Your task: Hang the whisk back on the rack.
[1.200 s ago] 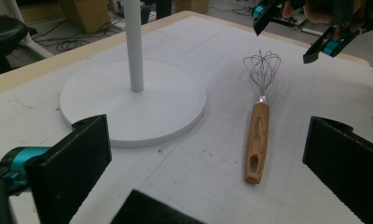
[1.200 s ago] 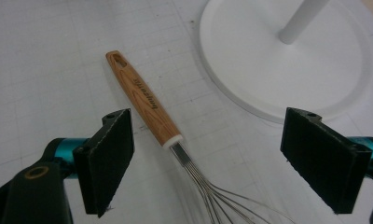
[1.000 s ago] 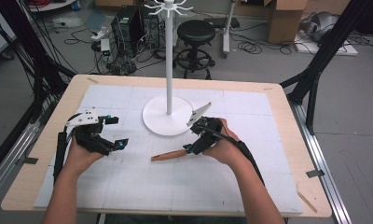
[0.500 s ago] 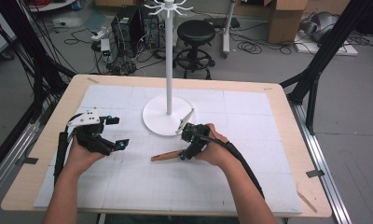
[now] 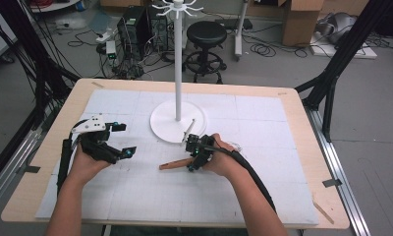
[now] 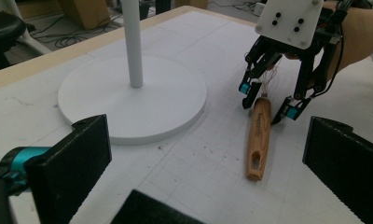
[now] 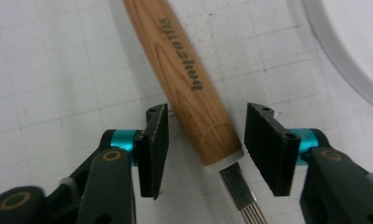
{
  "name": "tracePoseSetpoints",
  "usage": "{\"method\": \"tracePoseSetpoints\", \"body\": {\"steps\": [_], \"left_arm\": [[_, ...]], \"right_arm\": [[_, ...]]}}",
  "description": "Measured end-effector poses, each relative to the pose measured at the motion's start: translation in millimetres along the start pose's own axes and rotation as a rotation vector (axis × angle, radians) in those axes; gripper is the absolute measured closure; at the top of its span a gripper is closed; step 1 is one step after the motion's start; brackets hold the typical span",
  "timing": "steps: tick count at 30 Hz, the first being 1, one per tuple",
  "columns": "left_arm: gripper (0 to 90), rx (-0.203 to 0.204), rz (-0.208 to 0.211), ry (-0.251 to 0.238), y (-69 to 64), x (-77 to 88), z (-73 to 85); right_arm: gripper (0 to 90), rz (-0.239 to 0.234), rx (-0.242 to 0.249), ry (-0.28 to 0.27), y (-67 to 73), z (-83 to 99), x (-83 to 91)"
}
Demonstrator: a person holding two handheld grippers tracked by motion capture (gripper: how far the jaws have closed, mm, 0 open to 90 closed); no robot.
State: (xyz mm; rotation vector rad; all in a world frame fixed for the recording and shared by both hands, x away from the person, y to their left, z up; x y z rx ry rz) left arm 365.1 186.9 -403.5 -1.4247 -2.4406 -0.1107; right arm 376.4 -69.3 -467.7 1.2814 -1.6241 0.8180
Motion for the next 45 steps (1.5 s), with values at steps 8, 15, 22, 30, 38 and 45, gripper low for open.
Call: {"method": "tracePoseSetpoints", "body": {"steps": [8, 15, 22, 30, 38, 45], "left_arm": [[1.6, -0.002, -0.002, 0.005, -0.1, -0.4, 0.4], [1.6, -0.001, -0.001, 0.007, -0.3, -1.5, 0.9], [1.6, -0.004, -0.001, 0.011, 0.1, -1.1, 1.1], [1.6, -0.002, -0.003, 0.009, 0.2, -0.9, 1.0], [1.6, -0.002, -0.002, 0.011, 0.1, -1.1, 1.2], [1.6, -0.001, -0.004, 0.013, 0.3, -1.4, 1.6]], "right_arm": [[55.9, 0.009, 0.014, 0.021, 2.8, 0.2, -1.0], [58.3, 0.017, 0.017, 0.027, 3.2, 0.8, -0.6], [60.5, 0.029, 0.036, 0.043, 4.5, 0.1, -0.2], [64.3, 0.029, 0.044, 0.069, 7.4, -1.7, -0.1], [67.5, 0.035, 0.056, 0.070, 9.8, -1.0, 0.4], [68.7, 0.044, 0.038, 0.064, 9.7, -1.1, 2.7]]}}
Point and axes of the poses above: each handheld gripper's, and its own axes: x roughly backward along the jaws, z roughly out of its underside, y roughly to its left, the point moved 6 cm from there along -x, roughly forward along the jaws, and after that the axes turned 3 degrees about -y, right-handed, at the moved point
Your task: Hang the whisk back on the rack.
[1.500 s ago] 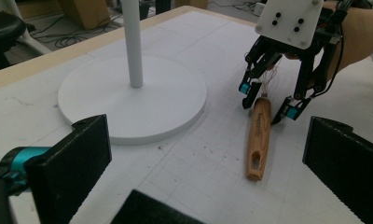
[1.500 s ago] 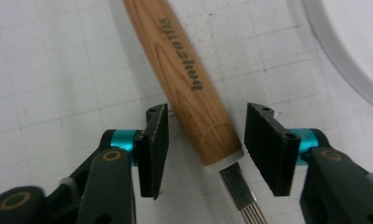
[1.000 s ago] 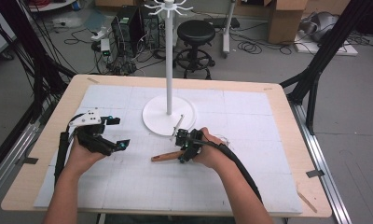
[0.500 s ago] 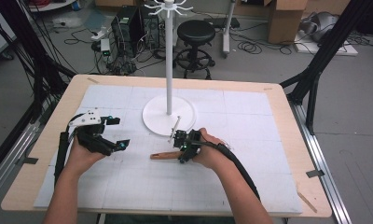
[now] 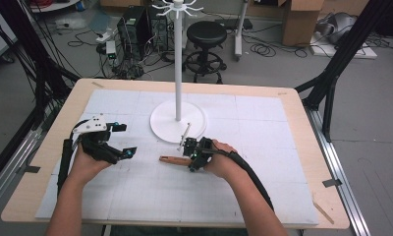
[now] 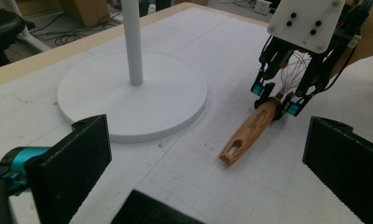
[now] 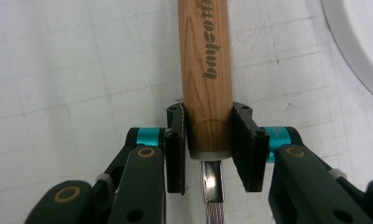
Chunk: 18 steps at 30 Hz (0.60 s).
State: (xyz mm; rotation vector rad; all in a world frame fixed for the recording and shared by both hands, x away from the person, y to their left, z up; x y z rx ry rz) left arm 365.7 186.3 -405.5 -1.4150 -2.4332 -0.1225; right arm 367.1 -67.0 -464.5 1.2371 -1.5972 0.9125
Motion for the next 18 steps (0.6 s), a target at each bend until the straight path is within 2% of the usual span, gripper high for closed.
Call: {"method": "tracePoseSetpoints", "body": {"steps": [8, 18], "left_arm": [[1.6, 0.002, 0.000, 0.002, 0.1, -0.3, 0.4], [1.6, 0.001, -0.001, 0.001, 0.3, -0.1, 0.4]], "right_arm": [[68.8, 0.012, 0.001, -0.082, 0.7, -3.9, 20.9], [68.8, 0.047, -0.031, -0.232, -6.9, -7.4, 70.6]]}}
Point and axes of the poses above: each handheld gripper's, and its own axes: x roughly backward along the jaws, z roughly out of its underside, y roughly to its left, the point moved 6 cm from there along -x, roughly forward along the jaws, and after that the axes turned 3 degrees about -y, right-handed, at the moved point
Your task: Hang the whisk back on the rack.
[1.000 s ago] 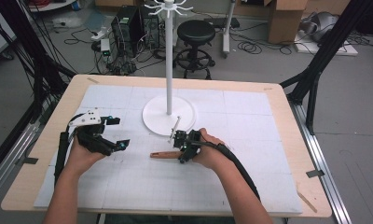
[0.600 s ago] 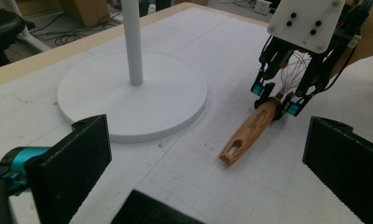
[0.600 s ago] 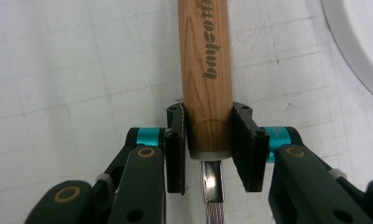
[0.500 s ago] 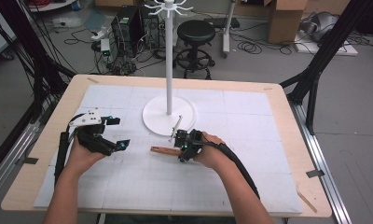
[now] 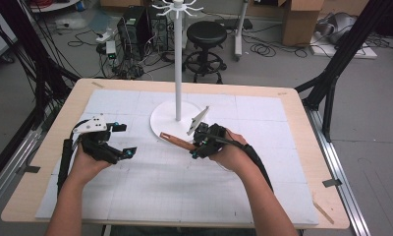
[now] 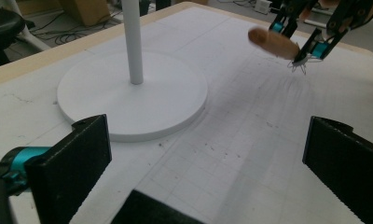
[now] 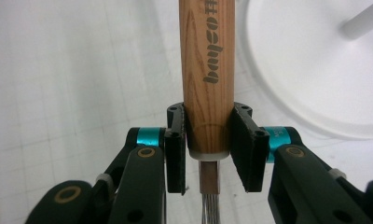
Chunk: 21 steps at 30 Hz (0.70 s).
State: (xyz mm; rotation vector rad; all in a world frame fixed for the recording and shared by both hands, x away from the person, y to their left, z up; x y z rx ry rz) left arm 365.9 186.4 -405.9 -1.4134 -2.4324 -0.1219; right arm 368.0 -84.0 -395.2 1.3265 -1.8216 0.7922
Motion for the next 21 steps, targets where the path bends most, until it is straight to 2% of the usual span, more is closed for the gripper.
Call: {"method": "tracePoseSetpoints", "body": {"steps": [8, 11, 16, 21], "left_arm": [[1.6, -0.001, 0.001, -0.005, -0.2, 0.8, -0.8], [1.6, -0.002, 0.002, -0.008, -0.5, 1.2, -1.3], [1.6, -0.002, 0.001, -0.012, -0.5, 1.9, -1.9], [1.6, -0.002, 0.002, -0.012, -0.7, 2.1, -2.0]], "right_arm": [[68.8, 0.029, -0.027, -0.121, -8.5, -9.6, 34.1], [68.8, 0.025, -0.040, -0.164, -11.7, -12.2, 42.8], [68.8, 0.046, -0.060, -0.220, -18.9, -14.1, 57.8], [68.8, 0.043, -0.089, -0.301, -26.4, -16.8, 72.9]]}}
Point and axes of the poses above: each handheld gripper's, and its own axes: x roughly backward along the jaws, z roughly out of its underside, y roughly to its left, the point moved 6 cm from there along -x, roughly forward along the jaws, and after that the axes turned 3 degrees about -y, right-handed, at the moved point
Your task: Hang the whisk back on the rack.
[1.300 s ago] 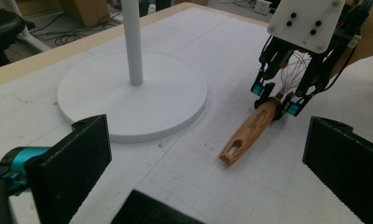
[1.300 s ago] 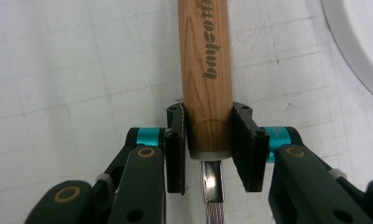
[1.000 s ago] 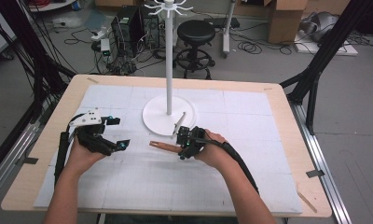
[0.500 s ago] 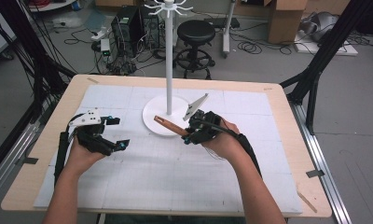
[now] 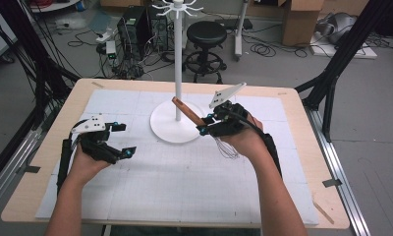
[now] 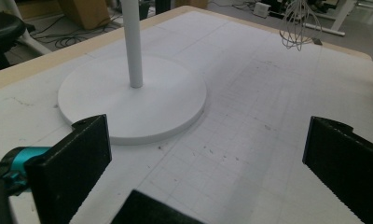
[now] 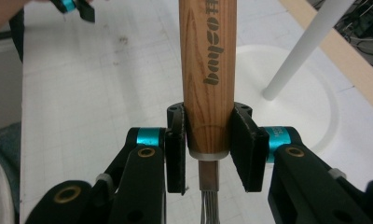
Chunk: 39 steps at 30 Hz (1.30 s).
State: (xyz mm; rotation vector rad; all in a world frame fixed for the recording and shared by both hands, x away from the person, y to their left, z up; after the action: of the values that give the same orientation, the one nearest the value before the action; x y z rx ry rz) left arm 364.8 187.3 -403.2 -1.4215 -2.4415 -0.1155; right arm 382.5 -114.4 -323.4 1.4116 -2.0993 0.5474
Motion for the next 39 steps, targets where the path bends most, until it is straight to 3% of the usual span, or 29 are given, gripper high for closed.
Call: {"method": "tracePoseSetpoints", "body": {"steps": [20, 39], "left_arm": [[1.6, -0.001, -0.004, -0.001, -0.3, 0.6, -0.6], [1.6, -0.006, 0.001, 0.004, -2.0, 0.3, -0.6]], "right_arm": [[68.8, 0.025, -0.047, -0.196, -28.6, -32.6, 39.4], [68.7, 0.062, -0.070, -0.289, -49.1, -69.7, 71.8]]}}
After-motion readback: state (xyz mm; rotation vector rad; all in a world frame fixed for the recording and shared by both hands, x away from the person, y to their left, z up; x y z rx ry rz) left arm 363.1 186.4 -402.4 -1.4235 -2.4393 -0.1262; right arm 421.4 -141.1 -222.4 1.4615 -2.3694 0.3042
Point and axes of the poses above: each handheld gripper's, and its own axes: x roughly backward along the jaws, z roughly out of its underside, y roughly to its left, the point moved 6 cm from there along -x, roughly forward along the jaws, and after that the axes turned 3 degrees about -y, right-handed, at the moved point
